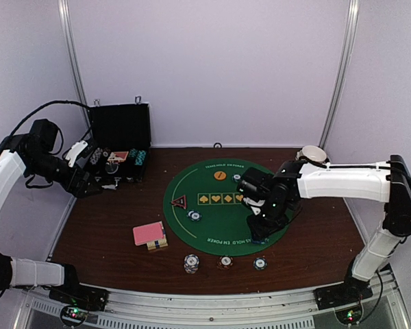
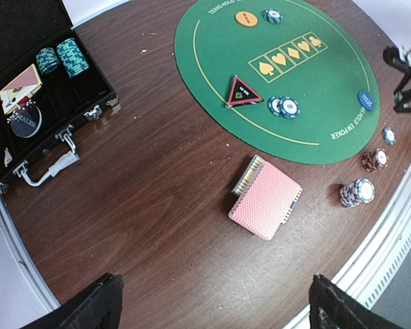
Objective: Distribute texas hold em gaming equipment
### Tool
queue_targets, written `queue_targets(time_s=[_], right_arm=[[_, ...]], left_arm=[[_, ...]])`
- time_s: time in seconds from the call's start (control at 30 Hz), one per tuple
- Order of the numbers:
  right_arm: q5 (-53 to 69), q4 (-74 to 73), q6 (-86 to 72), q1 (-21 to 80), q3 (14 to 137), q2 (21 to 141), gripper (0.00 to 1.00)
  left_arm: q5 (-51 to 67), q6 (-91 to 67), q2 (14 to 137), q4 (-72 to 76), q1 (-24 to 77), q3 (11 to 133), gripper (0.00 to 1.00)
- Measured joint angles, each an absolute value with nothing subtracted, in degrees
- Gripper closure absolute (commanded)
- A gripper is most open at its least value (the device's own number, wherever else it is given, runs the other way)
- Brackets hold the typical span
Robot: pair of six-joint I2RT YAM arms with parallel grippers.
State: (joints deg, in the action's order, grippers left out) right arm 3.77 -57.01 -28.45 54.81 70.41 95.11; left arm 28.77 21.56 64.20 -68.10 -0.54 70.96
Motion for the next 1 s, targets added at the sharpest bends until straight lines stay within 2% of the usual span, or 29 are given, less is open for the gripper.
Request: queue_targets(time_s=[0.27, 0.63, 0.77, 1.0], right_arm=[[2.1, -57.0, -25.8, 44.2, 71.1, 97.1, 0.71], [2.0, -51.8, -24.3, 40.6, 68.7, 103.3, 0.68], [2.0, -50.2, -24.1, 40.0, 67.8, 103.9, 0.61], [1.8, -48.7, -23.6, 39.1, 66.7, 104.5, 0.33]], left_arm=[[29.3, 21.6, 64.2, -68.1, -0.5, 71.0, 0.02], [29.6, 22.1, 64.2, -68.4, -0.5, 71.7, 0.02], [29.6, 22.2, 64.2, -68.7, -0.5, 71.8, 0.02], [29.6, 22.3, 64.4, -68.9, -0.5, 71.8, 0.02]])
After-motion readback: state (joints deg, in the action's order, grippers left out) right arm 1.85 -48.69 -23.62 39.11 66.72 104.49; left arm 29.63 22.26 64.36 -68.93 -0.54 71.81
